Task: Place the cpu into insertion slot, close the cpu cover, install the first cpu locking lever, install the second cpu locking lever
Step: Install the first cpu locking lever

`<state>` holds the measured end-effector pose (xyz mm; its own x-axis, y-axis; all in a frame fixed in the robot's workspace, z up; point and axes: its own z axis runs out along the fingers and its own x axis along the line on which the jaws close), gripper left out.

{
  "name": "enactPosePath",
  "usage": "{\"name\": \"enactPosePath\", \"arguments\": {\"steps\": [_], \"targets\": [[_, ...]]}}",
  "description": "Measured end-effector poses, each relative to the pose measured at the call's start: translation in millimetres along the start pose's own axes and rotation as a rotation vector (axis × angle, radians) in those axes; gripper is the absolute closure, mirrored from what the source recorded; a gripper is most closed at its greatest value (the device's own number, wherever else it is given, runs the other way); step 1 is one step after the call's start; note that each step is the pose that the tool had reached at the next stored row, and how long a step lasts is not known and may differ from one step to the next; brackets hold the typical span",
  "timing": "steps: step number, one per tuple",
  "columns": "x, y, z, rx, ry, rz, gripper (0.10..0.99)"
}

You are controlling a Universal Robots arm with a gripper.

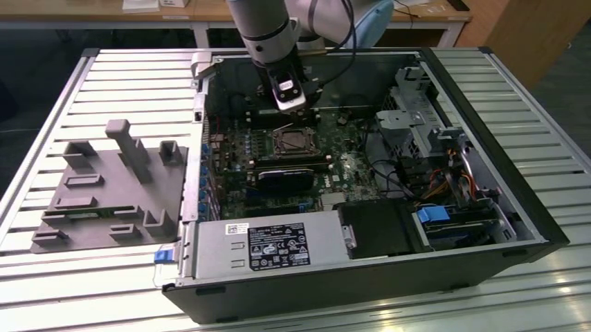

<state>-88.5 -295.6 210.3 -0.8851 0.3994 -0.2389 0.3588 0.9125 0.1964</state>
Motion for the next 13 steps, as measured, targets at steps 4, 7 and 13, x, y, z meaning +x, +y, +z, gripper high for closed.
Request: {"name": "enactPosePath", "arguments": {"steps": [4, 7, 13], "targets": [[-0.1, 0.1, 0.0, 0.005, 0.0224, 0.004, 0.98], [-0.3, 0.1, 0.2, 0.009, 0.0432, 0.007, 0.98], [-0.5, 0.1, 0.1, 0.008, 0.0536, 0.009, 0.98]]}}
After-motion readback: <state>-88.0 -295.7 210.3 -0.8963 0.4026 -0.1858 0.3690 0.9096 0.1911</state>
